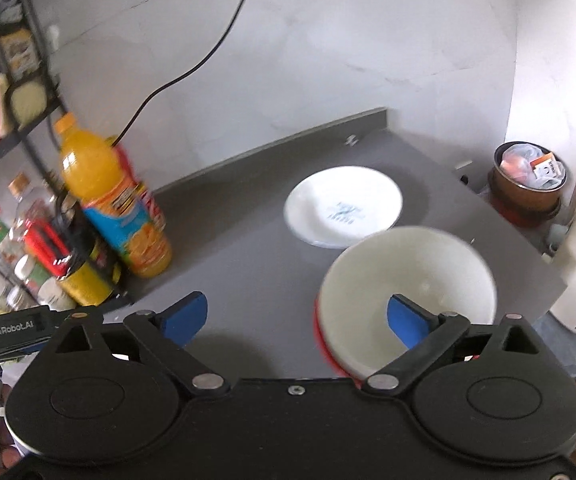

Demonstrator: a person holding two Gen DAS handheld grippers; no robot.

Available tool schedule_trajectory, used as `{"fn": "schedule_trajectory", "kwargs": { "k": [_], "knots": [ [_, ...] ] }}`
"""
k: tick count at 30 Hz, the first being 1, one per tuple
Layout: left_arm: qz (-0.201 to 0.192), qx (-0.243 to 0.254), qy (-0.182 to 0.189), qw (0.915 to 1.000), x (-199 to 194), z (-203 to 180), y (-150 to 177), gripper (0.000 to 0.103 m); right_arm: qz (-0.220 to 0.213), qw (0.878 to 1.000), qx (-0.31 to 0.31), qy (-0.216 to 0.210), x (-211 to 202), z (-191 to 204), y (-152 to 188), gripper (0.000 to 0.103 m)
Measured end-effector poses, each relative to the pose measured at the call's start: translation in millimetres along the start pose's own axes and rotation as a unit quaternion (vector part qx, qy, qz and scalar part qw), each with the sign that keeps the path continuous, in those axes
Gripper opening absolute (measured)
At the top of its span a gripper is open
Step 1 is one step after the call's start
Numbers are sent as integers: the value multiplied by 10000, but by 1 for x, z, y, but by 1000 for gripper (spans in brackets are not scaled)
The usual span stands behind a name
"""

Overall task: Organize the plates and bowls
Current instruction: 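Move both grippers to the white 'Bakery' plate near the wall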

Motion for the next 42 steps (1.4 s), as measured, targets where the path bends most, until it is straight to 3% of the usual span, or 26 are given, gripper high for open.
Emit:
{"fn": "schedule_trajectory", "kwargs": {
  "k": [9,17,25,37,42],
  "knots": [
    [89,64,28,9999,40,-56,-30,76,37,9999,51,-153,19,-57,-44,101],
    [249,135,-128,9995,91,-110,-55,93,137,9991,104,-394,53,-104,-82,103],
    [381,-143,-175,9990,138,-140,-63,94,484,9967,72,-652,98,-140,-104,102],
    [477,-429,-506,9967,187,-153,-67,92,977,9885,77,-1148,158,-170,-119,79],
    [734,-699,-605,9930,212,-147,-59,87,1210,9844,89,-1271,187,-173,-115,70]
  ]
}}
Point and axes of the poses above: each gripper's, at about its wrist camera, not at the fingertips, and x roughly the way its jaws point, z to its left, y to its underside, the point moved 5 cm from there along x, roughly the way its jaws point, and after that the axes turned 3 degrees about -z, right-handed, at the moved point
